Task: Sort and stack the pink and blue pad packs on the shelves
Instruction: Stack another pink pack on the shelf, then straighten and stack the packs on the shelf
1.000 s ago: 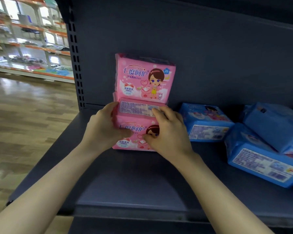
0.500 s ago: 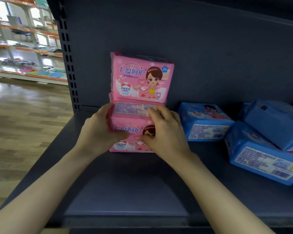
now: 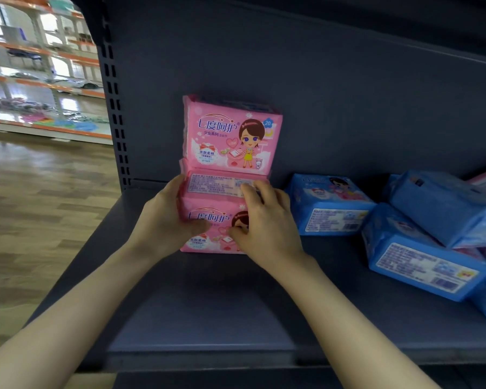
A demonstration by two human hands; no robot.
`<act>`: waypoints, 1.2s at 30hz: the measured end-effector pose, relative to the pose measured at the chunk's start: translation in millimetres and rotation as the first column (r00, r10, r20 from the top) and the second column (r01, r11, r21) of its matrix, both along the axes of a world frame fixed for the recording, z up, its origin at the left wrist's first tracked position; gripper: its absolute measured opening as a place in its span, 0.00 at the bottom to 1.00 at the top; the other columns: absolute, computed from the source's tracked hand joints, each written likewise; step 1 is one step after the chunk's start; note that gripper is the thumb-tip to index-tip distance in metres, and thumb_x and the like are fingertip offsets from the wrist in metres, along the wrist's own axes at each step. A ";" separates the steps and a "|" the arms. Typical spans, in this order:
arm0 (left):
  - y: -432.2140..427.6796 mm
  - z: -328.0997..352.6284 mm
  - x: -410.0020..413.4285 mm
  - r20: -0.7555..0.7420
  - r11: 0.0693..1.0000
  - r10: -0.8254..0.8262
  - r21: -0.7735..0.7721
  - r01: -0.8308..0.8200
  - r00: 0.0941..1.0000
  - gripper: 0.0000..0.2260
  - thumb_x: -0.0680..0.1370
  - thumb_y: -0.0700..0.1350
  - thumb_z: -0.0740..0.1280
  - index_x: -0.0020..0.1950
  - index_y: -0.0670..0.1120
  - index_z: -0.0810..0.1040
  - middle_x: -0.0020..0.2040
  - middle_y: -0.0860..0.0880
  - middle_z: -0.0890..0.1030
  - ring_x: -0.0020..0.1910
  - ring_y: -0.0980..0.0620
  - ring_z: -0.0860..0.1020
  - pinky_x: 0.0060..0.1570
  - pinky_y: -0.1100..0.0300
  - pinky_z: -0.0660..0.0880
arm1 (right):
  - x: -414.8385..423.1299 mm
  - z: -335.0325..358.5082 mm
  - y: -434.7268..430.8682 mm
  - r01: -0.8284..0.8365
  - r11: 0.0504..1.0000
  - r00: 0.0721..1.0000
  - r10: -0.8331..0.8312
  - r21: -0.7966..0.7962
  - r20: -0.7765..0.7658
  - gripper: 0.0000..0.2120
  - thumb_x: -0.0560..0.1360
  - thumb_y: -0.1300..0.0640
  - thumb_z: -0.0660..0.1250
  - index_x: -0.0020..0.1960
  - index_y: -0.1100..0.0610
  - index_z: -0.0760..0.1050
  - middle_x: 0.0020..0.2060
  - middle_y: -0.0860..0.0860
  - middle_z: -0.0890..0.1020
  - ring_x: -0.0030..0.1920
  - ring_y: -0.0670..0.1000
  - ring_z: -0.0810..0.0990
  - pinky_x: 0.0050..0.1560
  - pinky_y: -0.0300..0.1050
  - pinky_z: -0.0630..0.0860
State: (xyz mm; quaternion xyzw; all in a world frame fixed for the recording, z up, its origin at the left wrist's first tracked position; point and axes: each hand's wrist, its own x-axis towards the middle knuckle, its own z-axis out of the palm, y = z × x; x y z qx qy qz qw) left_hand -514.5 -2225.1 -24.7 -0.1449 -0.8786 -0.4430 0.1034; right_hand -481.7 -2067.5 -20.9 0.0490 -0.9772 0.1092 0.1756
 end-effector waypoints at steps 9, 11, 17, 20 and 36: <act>3.6 31.0 19.4 -0.200 0.858 -0.050 -0.511 -0.061 0.978 0.31 0.75 0.51 0.67 0.75 0.48 0.59 0.75 0.46 0.58 0.75 0.46 0.53 0.71 0.49 0.60 | 17.1 18.3 10.3 0.049 0.999 0.994 -0.048 -0.016 0.095 0.31 0.76 0.49 0.63 0.74 0.53 0.55 0.71 0.49 0.60 0.73 0.57 0.52 0.69 0.58 0.62; 13.4 42.1 25.8 -0.190 0.796 -0.100 -0.604 -0.036 0.977 0.30 0.76 0.52 0.64 0.75 0.49 0.57 0.76 0.47 0.56 0.75 0.46 0.51 0.72 0.50 0.57 | 24.1 24.9 16.9 0.070 0.998 0.993 -0.069 -0.005 0.096 0.29 0.76 0.51 0.63 0.73 0.52 0.55 0.70 0.50 0.61 0.72 0.56 0.54 0.69 0.57 0.61; 57.6 55.6 47.0 -0.170 0.708 -0.226 -0.705 0.042 0.959 0.26 0.78 0.50 0.61 0.74 0.51 0.57 0.75 0.48 0.57 0.74 0.46 0.54 0.68 0.50 0.60 | 51.9 37.9 51.1 0.215 0.976 0.960 -0.220 0.047 0.171 0.26 0.79 0.52 0.57 0.74 0.53 0.54 0.74 0.51 0.57 0.74 0.57 0.51 0.71 0.59 0.57; 89.7 59.1 58.2 -0.180 0.660 -0.319 -0.747 0.082 0.931 0.27 0.77 0.51 0.61 0.75 0.50 0.56 0.74 0.47 0.58 0.73 0.45 0.55 0.67 0.52 0.60 | 70.1 39.6 75.2 0.311 0.947 0.931 -0.321 0.083 0.171 0.27 0.79 0.52 0.56 0.75 0.53 0.52 0.74 0.50 0.55 0.74 0.56 0.50 0.70 0.58 0.58; 288.5 74.4 142.7 -0.230 0.593 -0.663 -0.742 0.313 0.712 0.22 0.76 0.49 0.63 0.69 0.49 0.63 0.69 0.48 0.64 0.70 0.46 0.59 0.59 0.52 0.67 | 200.0 62.0 236.2 0.642 0.759 0.750 -0.651 0.109 0.117 0.22 0.77 0.53 0.58 0.69 0.57 0.62 0.67 0.54 0.67 0.68 0.58 0.61 0.61 0.57 0.67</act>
